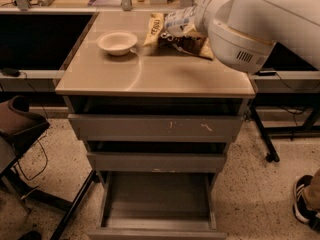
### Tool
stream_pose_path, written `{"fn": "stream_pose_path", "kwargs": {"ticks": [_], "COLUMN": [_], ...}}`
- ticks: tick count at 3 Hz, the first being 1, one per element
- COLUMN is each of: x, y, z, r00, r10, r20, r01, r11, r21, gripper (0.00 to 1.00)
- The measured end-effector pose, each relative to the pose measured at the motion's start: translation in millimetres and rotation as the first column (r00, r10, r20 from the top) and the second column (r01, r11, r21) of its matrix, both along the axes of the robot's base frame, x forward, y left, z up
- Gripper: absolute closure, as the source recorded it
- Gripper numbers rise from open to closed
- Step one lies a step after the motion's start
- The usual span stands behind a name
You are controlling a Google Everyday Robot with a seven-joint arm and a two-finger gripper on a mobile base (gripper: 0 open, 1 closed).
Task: Pick blue plastic bottle from bottom drawer and place on counter
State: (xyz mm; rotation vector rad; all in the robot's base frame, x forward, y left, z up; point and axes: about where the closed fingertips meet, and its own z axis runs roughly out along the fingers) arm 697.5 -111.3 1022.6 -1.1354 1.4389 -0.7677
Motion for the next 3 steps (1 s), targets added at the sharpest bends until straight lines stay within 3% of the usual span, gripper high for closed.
{"fn": "stream_pose_path", "kwargs": {"ticks": [1, 2, 3], "x": [36.1, 45.6, 47.1], "y": [-4.4, -8.8, -5.9], "z": [-88.0, -153.4, -159.0], "r00": [0.9891, 0.9689, 0.9664], "r10": [0.032, 0.050, 0.056], "r20": [-0.144, -0.242, -0.251], "r01": [-0.012, 0.006, 0.006], "r11": [0.990, 0.974, 0.971], "r21": [0.137, 0.225, 0.237], "gripper": [1.00, 1.00, 0.81]}}
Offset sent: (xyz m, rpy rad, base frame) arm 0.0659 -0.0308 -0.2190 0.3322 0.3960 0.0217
